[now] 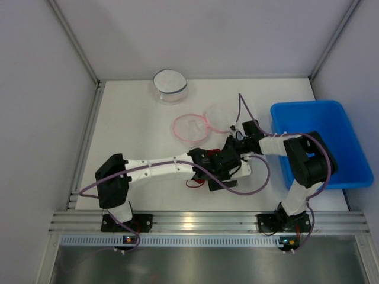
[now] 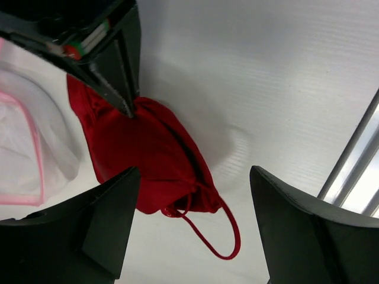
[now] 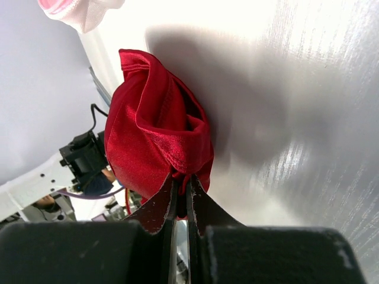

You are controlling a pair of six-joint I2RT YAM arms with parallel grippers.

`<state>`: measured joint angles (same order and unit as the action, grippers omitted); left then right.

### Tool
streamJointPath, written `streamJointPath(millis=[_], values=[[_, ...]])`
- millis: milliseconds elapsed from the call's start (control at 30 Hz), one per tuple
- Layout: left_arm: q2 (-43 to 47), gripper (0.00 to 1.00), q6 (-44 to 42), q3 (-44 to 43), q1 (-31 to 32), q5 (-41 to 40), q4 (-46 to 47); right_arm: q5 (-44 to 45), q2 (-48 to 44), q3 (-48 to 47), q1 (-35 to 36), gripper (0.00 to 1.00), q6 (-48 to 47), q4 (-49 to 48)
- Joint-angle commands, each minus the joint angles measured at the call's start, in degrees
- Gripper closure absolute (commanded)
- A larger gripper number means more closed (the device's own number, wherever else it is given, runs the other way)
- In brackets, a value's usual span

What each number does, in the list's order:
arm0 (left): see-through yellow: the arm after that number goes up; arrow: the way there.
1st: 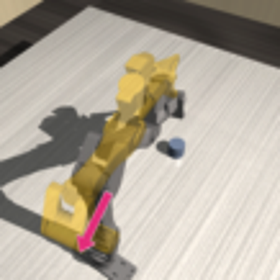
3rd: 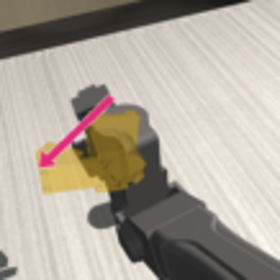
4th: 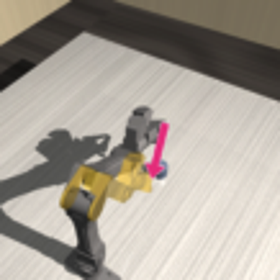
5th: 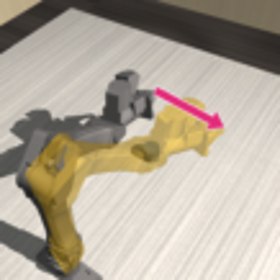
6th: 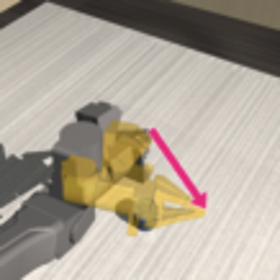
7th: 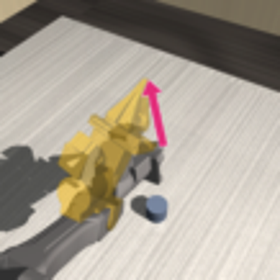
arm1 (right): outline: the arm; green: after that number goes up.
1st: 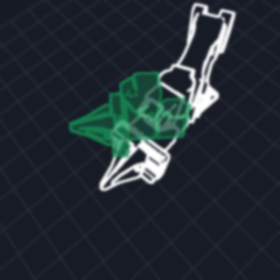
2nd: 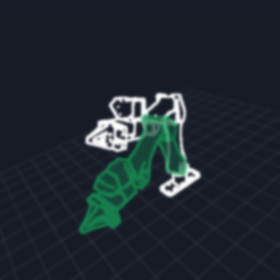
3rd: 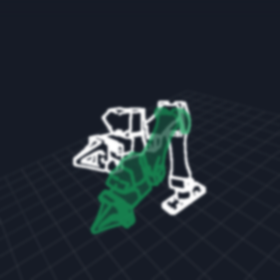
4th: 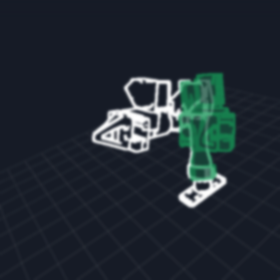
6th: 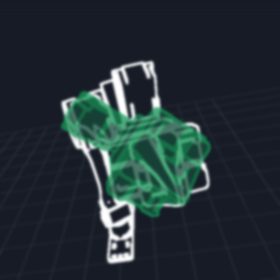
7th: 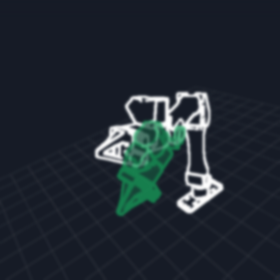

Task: Place the bra in the laundry bag and zip it closed
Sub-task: Adjust the bra at the center of the board, then pick up the bra from the center of the board.

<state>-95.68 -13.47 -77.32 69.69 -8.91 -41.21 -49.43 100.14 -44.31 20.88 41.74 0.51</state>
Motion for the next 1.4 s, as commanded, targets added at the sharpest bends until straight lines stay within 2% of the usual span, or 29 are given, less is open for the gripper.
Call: streamJointPath(millis=[0,233,500,600,700,733,800,833,867,900,933,967,1000,1033,1100,1133,1233,1367], values=[[-4.1,0.20,0.6,-2.7,1.9,-7.0,-0.6,-1.1,-1.2,-0.9,1.2,1.00,3.5,-2.9],[-10.3,0.18,2.6,-3.7,2.7,-13.1,0.8,-1.5,-0.9,-1.0,1.3,1.00,4.1,-2.6],[-12.9,0.23,2.6,2.5,2.6,-21.1,5.5,-2.0,-1.8,-0.7,1.5,1.00,3.9,-2.4],[-13.4,0.33,2.6,3.4,2.6,-20.8,5.4,-2.2,-2.0,-1.3,1.8,1.00,2.9,-1.5],[-12.4,0.50,2.8,4.0,2.6,-19.6,5.3,-2.2,-2.3,-1.6,2.1,1.00,1.9,-1.0],[-12.1,0.62,2.8,4.2,2.6,-19.1,5.3,-2.2,-2.5,-1.7,2.1,1.00,1.6,-1.0],[-11.6,0.74,2.8,4.8,2.6,-19.0,5.3,-2.3,-2.8,-2.0,2.0,1.00,0.7,-0.9],[-10.9,0.83,2.8,5.1,2.6,-18.7,5.1,-2.3,-3.1,-2.2,2.1,1.00,0.4,-0.9],[-10.6,0.96,2.8,5.4,2.6,-18.3,5.2,-2.5,-3.2,-2.8,2.1,1.00,-0.5,-0.7],[-10.1,1.00,3.0,5.9,2.6,-17.7,5.2,-2.5,-3.4,-3.3,2.1,0.95,-1.3,-0.6],[-8.9,1.00,3.4,6.5,2.6,-17.2,5.1,-2.7,-3.6,-3.9,2.1,0.86,-2.9,1.4],[-8.2,1.00,3.5,6.8,2.6,-16.2,5.2,-2.8,-3.8,-5.3,2.0,0.70,-3.9,2.5],[-7.3,1.00,3.9,7.0,2.6,-15.4,4.7,-2.7,-4.2,-6.3,1.9,0.65,-5.2,3.6],[-5.7,1.00,4.7,7.0,2.6,-14.5,4.3,-2.4,-4.5,-7.2,1.5,0.54,-7.6,6.0],[-3.2,1.00,5.4,6.8,2.2,-11.7,3.5,-1.9,-5.2,-10.0,1.3,0.46,-10.4,8.6],[-0.5,1.00,5.7,6.8,1.7,-9.2,3.3,-1.1,-6.0,-11.8,0.7,0.37,-12.8,11.5],[3.1,1.00,6.4,5.8,0.7,-4.7,2.4,0.2,-7.4,-15.1,-0.4,0.25,-17.1,15.1],[7.2,1.00,7.8,3.3,-2.8,3.3,0.9,2.5,-8.0,-20.0,-1.8,0.18,-22.4,22.0]])
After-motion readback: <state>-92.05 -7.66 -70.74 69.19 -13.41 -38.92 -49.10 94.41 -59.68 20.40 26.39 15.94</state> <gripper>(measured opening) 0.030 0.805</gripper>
